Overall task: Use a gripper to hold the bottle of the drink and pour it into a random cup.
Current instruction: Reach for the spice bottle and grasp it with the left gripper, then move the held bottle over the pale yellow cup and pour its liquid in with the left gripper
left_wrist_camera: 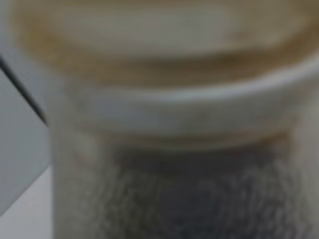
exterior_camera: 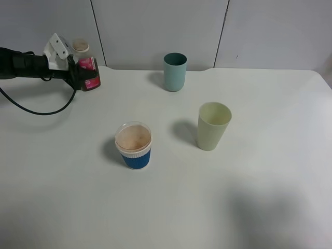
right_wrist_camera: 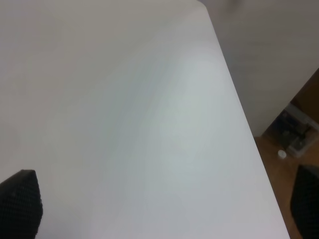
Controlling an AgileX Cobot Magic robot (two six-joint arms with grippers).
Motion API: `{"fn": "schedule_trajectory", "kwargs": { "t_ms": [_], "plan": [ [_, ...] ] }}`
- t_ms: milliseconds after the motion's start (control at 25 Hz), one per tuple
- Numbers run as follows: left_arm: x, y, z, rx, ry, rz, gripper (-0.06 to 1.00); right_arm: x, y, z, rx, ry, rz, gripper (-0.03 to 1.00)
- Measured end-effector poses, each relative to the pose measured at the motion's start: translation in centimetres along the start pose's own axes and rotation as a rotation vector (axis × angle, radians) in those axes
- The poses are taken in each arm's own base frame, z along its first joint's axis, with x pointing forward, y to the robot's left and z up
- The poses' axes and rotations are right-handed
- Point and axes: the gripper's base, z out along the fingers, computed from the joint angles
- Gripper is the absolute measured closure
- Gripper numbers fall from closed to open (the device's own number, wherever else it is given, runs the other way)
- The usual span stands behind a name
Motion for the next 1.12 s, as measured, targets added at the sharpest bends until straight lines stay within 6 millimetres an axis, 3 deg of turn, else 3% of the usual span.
{"fn": "schedule_trajectory", "kwargs": {
  "t_ms": [600,1120],
  "plan": [
    [-0.4,-0.2,0.1,0.012,0.006,-0.157,0.62,0.0,0.0,0.0,0.0,0.0,0.0,-0.03],
    [-7.8,-2.7,0.3,-0.07,0.0,-0.291,0.62,0.0,0.0,0.0,0.0,0.0,0.0,-0.03]
  ]
}}
